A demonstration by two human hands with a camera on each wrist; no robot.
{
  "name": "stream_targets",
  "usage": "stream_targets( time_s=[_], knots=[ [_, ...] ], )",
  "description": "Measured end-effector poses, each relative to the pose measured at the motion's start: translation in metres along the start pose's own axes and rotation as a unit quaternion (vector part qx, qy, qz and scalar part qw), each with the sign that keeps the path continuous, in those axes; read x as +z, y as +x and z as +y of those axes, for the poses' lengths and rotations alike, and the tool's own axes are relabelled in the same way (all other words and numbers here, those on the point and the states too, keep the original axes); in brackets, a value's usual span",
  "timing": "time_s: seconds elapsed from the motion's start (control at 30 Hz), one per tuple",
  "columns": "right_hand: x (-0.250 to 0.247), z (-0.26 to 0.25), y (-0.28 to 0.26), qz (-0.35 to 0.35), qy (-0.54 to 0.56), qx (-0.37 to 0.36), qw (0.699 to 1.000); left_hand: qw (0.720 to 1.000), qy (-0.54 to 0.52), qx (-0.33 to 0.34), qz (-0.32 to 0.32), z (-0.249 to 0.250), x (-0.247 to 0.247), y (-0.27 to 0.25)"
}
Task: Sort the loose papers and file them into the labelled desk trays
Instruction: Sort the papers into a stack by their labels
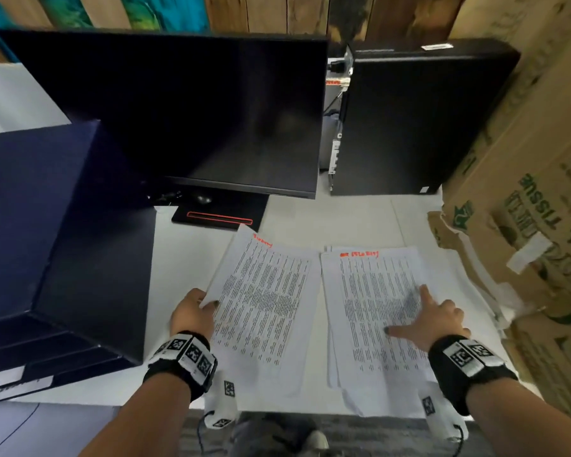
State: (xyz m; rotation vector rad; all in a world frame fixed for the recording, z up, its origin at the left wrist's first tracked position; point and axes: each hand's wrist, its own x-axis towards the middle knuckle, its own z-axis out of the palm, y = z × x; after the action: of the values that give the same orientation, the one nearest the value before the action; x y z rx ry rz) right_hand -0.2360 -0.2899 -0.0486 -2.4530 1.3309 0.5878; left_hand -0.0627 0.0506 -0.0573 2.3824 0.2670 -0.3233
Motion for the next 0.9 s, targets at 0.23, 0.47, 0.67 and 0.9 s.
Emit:
stream_targets(
  time_s=[0.23,0.47,0.67,0.9],
  knots=[
    [0.007,-0.032,0.003,-0.015,0.059,-0.006,0.998,0.981,-0.152,0.045,0.112,0.010,-0.042,-0.001],
    [0.011,-0.042,0.004,-0.011,0.175,-0.029,0.984,0.977,-0.190,0.066,0.076,0.036,-0.041,-0.003],
    [0.010,-0.031,0.005,-0.033,0.285,-0.078,0.955,0.991,-0.075,0.058,-0.090,0.034,0.022,-0.020],
    [0.013,-0.011,0.008,-0.050,0.372,-0.071,0.924,0.969,0.067,0.076,-0.227,0.032,0.063,-0.040]
  ],
)
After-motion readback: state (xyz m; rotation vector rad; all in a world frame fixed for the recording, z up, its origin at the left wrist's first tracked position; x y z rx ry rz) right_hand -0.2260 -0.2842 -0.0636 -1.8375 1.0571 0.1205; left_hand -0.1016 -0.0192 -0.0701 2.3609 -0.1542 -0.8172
